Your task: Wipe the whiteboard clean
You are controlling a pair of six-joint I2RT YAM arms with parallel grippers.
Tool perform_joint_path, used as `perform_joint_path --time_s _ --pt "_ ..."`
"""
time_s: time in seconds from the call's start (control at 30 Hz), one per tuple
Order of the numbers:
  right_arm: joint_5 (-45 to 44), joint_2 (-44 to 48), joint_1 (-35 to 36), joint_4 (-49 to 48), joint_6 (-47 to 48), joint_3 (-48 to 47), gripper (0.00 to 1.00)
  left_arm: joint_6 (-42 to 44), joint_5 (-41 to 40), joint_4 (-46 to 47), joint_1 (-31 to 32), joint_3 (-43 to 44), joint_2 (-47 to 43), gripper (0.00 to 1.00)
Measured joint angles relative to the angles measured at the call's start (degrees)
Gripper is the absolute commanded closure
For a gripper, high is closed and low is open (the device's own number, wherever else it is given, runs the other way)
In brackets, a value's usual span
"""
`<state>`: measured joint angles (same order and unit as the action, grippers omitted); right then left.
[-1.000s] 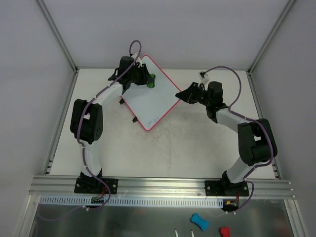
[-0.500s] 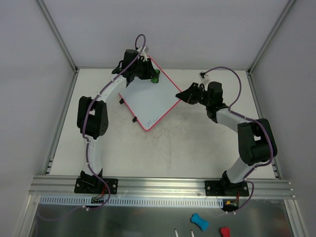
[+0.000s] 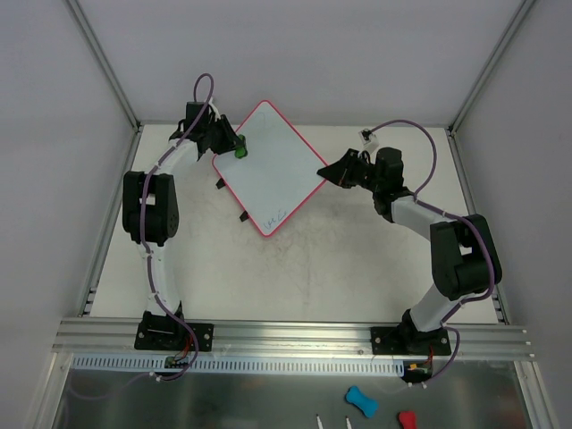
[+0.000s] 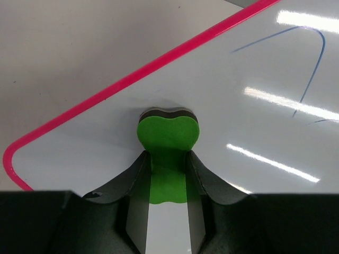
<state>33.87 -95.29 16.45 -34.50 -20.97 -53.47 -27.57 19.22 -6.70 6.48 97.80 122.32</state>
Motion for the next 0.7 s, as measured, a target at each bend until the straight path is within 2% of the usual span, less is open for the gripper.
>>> perform_joint_path --time_s 0.23,0.53,0.7 --pt "0.20 0.00 0.02 0.00 0.04 0.00 1.00 0.13 -0.31 -2.01 0.35 1.97 0.17 1.00" --pt "0.46 0.00 0.02 -0.07 0.17 0.00 1.00 0.33 -0.07 -4.90 4.24 12.57 3.26 1.00" --pt "0.42 0.00 0.02 0.04 0.17 0.00 1.00 4.37 0.90 -4.85 7.96 17.33 4.59 1.00"
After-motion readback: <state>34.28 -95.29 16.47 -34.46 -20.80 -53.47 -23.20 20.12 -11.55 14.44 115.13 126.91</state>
